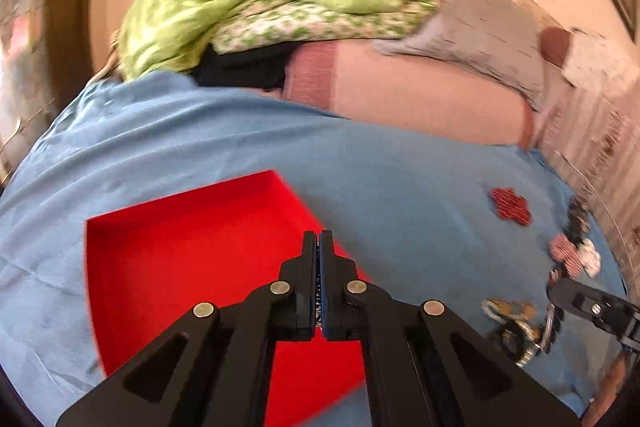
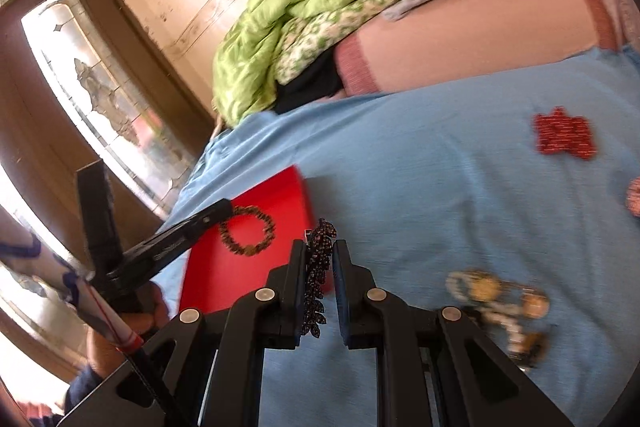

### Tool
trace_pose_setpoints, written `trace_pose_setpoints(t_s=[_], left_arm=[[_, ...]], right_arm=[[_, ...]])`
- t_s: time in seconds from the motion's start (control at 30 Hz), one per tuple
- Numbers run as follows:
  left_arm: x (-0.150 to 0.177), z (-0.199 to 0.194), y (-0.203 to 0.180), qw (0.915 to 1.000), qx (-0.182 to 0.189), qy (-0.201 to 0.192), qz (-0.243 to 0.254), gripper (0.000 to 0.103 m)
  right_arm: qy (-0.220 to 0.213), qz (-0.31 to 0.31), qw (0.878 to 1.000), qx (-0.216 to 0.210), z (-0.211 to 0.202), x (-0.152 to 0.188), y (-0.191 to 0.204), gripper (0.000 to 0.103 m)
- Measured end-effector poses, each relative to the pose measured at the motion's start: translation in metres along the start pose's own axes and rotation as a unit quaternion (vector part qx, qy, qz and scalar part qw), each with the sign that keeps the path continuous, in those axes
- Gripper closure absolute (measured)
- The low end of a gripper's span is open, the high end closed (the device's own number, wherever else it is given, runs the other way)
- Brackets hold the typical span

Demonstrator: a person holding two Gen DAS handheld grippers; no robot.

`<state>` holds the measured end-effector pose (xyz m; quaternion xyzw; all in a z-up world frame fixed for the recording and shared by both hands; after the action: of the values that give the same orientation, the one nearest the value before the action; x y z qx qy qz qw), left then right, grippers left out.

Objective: Organize jewelry
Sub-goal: 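Carry both pieces into the red tray and open both tools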

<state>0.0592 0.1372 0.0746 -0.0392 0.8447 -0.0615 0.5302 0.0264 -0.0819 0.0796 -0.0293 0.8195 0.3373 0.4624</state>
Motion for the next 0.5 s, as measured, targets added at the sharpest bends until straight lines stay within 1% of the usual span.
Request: trace_pose_setpoints(t_s=[0.07, 0.13, 0.23, 0.3, 0.47, 0.5], left_arm=[[-0.002, 0.005, 0.018, 0.9998, -0.011, 0.003, -0.014, 0.102], [-0.002, 0.015, 0.037, 0.9994, -0.017, 0.016, -0.025, 0.102], [-0.002, 0.028, 0.064, 0.9984, -0.032, 0.026, -0.039, 0.102], [-0.002, 0.037, 0.078, 0.9974, -0.036, 0.035, -0.052, 0.102], [0.0, 0.049, 0.108, 0.9943, -0.058, 0.04, -0.08, 0.102], [0.0, 0.049, 0.112, 0.9939, -0.059, 0.041, -0.084, 0.102]], right_arm=[[0.013, -0.005, 1.0, -0.01, 0.018, -0.001, 0.015, 0.088], [0.031, -0.016, 0.999, -0.016, 0.045, -0.001, 0.031, 0.088], [0.059, -0.014, 0.998, -0.021, 0.079, 0.001, 0.046, 0.088], [0.073, -0.021, 0.997, -0.021, 0.104, 0.001, 0.057, 0.088], [0.102, -0.042, 0.994, -0.025, 0.155, 0.006, 0.084, 0.088], [0.114, -0.045, 0.992, -0.027, 0.169, 0.009, 0.088, 0.088]])
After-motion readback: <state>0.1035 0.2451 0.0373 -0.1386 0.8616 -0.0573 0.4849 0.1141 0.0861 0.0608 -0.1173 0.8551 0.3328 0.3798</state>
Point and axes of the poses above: each gripper's, at about its wrist camera, not at the fingertips, and z roughly the way its jaws point, y to its left, x to its underside, the point moved 5 cm from there along z, roughly the way its jaws point, and after that the axes turned 14 degrees about -y, right-handed, at the moved point
